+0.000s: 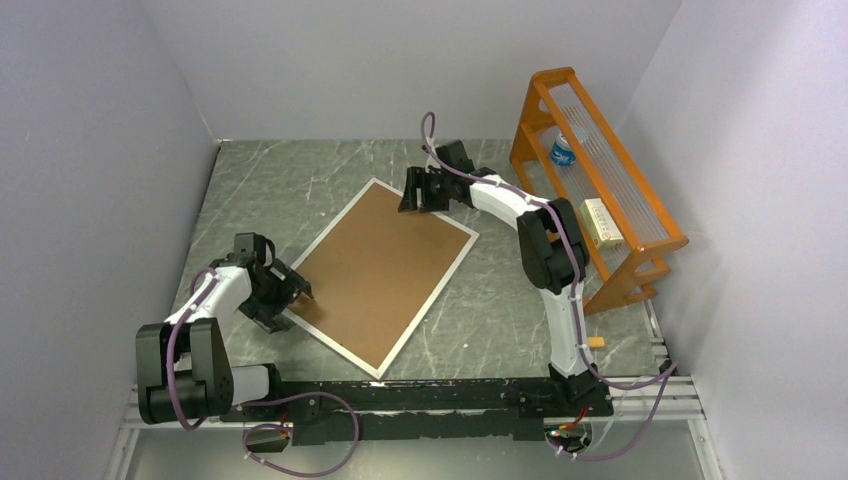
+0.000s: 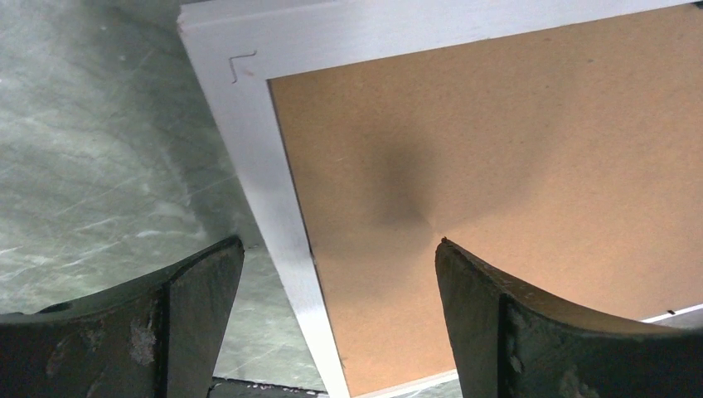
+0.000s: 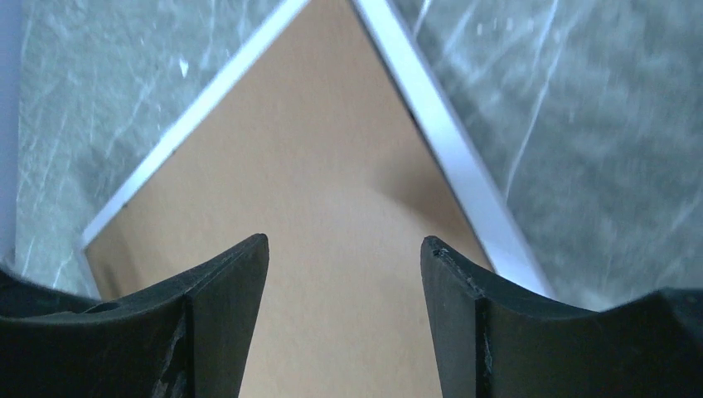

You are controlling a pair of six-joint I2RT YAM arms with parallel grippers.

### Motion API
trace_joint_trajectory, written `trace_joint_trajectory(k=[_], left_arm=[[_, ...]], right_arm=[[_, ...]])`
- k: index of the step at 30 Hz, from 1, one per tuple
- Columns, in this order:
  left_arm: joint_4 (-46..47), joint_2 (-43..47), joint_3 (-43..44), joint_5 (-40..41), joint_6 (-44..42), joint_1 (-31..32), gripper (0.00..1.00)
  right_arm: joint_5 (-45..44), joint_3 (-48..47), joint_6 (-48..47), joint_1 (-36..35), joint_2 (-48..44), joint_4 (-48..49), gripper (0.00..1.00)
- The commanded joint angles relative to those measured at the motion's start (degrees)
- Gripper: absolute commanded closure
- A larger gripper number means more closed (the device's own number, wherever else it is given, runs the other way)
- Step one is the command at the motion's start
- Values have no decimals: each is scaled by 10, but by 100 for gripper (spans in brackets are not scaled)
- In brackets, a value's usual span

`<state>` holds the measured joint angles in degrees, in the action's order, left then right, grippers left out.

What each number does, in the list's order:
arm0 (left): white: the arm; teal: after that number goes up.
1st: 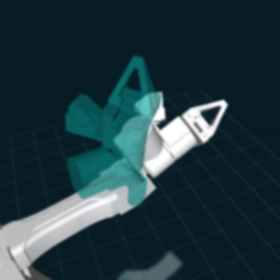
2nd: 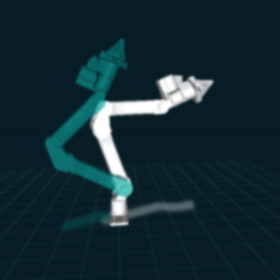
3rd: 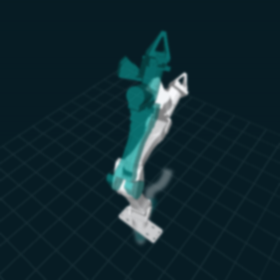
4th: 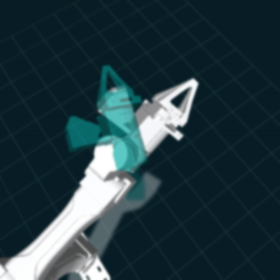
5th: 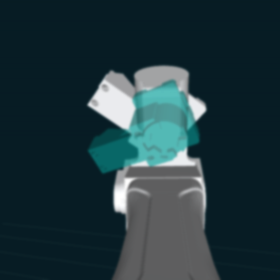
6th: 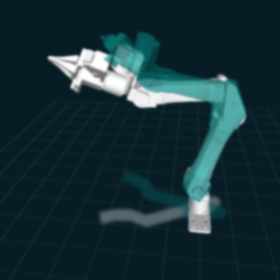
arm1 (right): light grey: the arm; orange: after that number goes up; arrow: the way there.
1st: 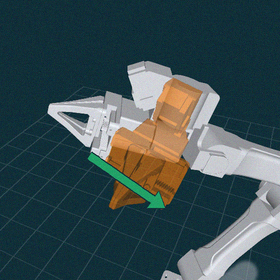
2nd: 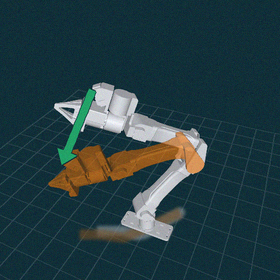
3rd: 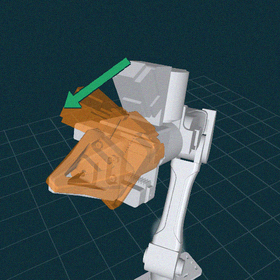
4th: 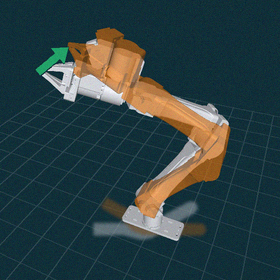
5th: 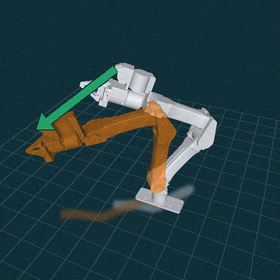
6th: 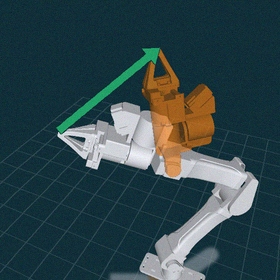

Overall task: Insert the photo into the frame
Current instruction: Adjust the photo frame at the center of the board.

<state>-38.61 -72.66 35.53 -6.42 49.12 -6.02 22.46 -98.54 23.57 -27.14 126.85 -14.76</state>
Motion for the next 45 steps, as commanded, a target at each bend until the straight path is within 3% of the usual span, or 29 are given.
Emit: trace_joint_trajectory(k=[1, 6, 11, 21, 32, 37, 45], left_arm=[[58, -14, 3, -15, -13, -4, 7], [62, -36, 5, -37, -21, -8, 7], [63, -49, 7, -38, -26, -15, 7], [95, -90, 24, -84, -57, -28, 7], [136, -174, 73, -159, -107, -33, 6], [149, -217, 113, -189, -128, -34, 6], [148, -288, 214, -193, -158, -34, 6]], right_arm=[[-31, -100, -16, 1, 63, 27, 29], [8, -174, -52, 0, 127, -6, 29], [71, -162, -59, -4, 136, 4, 31], [106, -141, -65, -9, 143, -6, 35], [310, -95, -155, -10, 102, -96, 35], [294, -61, -158, -10, 74, -108, 35], [163, 69, -85, 3, -12, -43, 37]])
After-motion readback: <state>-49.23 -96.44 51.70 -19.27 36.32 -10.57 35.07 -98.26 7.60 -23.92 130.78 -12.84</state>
